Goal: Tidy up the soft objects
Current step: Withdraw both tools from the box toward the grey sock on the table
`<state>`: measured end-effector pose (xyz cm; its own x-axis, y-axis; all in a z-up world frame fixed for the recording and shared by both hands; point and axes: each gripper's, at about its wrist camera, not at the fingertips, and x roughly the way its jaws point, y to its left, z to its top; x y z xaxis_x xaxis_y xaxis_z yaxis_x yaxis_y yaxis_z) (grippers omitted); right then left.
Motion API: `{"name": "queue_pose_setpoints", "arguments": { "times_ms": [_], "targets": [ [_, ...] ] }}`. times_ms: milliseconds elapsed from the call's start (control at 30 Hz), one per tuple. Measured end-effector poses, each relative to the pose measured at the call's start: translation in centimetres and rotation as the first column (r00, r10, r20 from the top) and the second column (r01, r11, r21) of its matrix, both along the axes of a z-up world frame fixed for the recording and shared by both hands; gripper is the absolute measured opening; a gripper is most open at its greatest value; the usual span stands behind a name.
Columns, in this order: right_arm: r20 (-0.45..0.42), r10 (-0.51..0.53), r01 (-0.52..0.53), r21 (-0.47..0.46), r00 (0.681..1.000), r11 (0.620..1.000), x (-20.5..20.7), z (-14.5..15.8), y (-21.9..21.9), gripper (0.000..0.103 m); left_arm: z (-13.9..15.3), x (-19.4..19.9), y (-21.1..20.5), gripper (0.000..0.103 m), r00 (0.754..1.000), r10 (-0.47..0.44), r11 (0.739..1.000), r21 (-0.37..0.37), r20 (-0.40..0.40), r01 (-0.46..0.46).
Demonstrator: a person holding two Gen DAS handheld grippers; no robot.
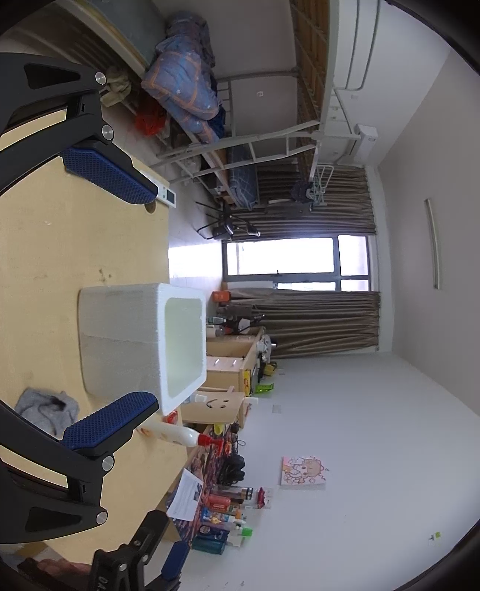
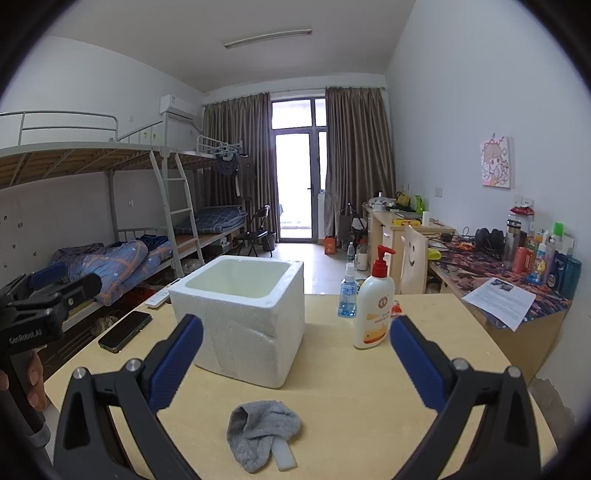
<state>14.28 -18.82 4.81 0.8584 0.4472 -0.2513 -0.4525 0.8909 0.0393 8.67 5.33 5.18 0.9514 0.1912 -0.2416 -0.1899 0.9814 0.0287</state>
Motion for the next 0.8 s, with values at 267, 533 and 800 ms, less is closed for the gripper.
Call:
{"name": "queue_pose_setpoints", "arguments": {
  "times_ms": [267, 533, 800],
  "targets": [
    [0.005, 0.006, -0.006, 0.015, 1.0, 1.0, -1.3, -1.3, -0.1, 0.102, -2.1, -1.8, 0.4, 0.102, 1.0, -0.006, 0.999, -0.04, 0.01, 0.007],
    [0.011, 0.02, -0.02, -0.001, 1.0, 1.0, -2.1, -2.9, 0.2, 0.102, -4.2, -2.4, 0.6, 0.102, 0.999, 0.006, 0.999, -0.034, 0.039, -0.004],
    [0.007, 0.037, -0.037, -0.004, 0.999, 0.999, -2.3, -4.9, 0.4, 0.102, -7.0, -3.0, 0.3, 0.102, 0.998, 0.008, 1.0, -0.023, 0.064, -0.006]
  ]
}}
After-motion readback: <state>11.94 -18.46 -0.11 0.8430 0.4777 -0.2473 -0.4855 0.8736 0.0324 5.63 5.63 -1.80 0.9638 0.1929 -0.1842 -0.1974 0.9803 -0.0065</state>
